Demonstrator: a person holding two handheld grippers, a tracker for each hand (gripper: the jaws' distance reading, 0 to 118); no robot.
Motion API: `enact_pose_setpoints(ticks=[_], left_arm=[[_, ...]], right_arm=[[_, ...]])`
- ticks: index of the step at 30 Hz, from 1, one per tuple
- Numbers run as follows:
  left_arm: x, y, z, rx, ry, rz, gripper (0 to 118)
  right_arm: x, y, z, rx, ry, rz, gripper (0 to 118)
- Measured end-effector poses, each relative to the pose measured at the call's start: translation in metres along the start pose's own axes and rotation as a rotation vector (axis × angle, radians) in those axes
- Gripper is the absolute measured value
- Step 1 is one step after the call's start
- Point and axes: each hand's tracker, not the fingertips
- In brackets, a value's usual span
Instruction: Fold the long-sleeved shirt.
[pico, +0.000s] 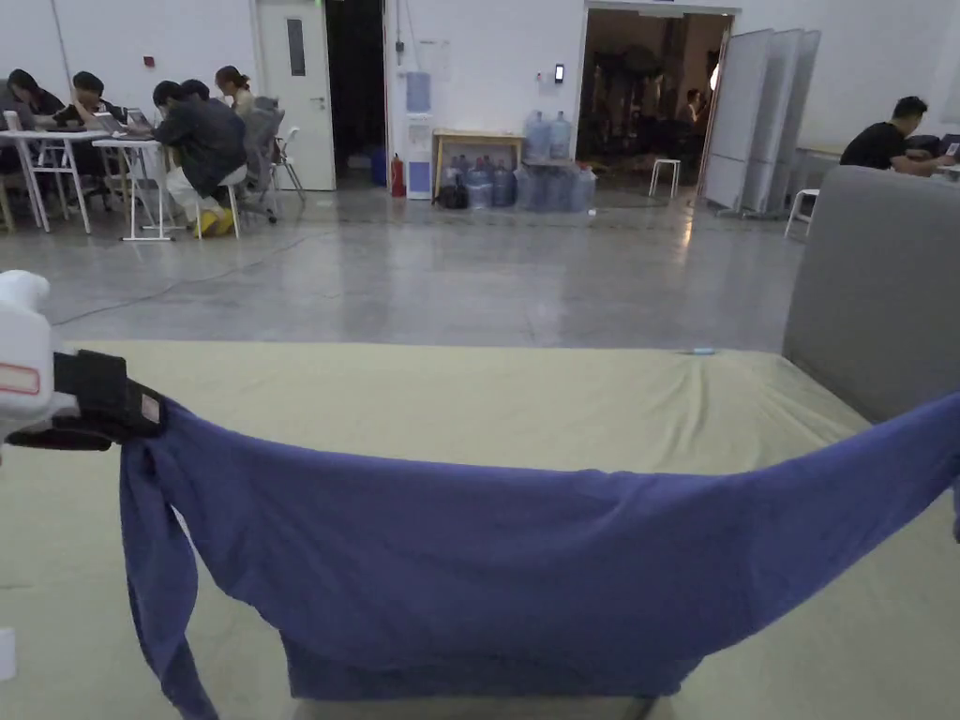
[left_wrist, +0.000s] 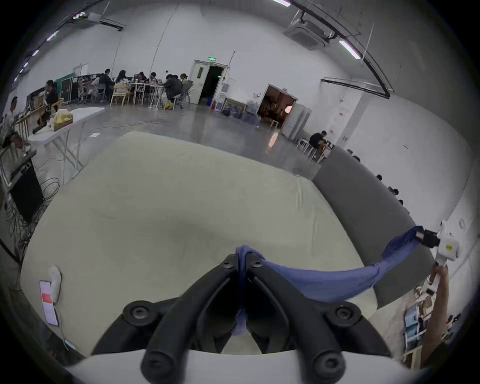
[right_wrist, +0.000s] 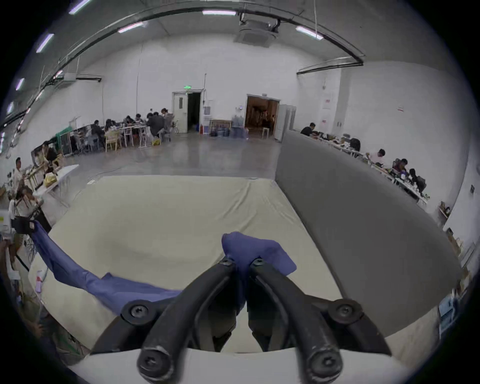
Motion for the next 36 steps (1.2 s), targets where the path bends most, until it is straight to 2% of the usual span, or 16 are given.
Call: enact_pose_setpoints(ticks=[3,6,8,12,14,22,25,28,33,36], left_arm=[[0.015,0.037,-0.012,-0.006,-0.023,0.033,0],[0.036,0.072,-0.022,0.006,0.015,-0.007,0],[0.046,0.1,-0.028,0.027,0.028,-0.014,0],[0.064,0.151,-0.034,0.085,0.051,-0.025,0],[0.068,0.173,-0.037,0.115,0.06,0.001,0],[0.067,0.213,-0.047,0.202,0.015,0.073,0],[0.058,0.196,-0.063,0.168,0.028,0.027,0],[0.04,0.16,-0.094,0.042,0.08,0.0,0],[-0.007,0.064,-0.159,-0.176,0.121,0.017,0],[-0.032,0.003,-0.183,-0.298,0.13,0.053,0]], right_arm=[[-0.01,0.033,-0.016,-0.002,-0.023,0.015,2],[-0.012,0.068,-0.039,-0.019,-0.037,-0.018,2],[-0.01,0.092,-0.052,-0.019,-0.033,-0.069,2],[-0.014,0.139,-0.071,-0.002,-0.066,-0.08,2],[-0.014,0.161,-0.076,0.018,-0.087,-0.11,2],[-0.017,0.21,-0.077,0.105,-0.098,-0.162,2],[-0.014,0.19,-0.092,0.085,-0.094,-0.169,2],[-0.017,0.142,-0.117,0.013,-0.065,-0.117,2],[-0.031,0.012,-0.167,-0.167,-0.009,-0.043,2],[-0.035,-0.071,-0.181,-0.27,0.019,-0.06,2]])
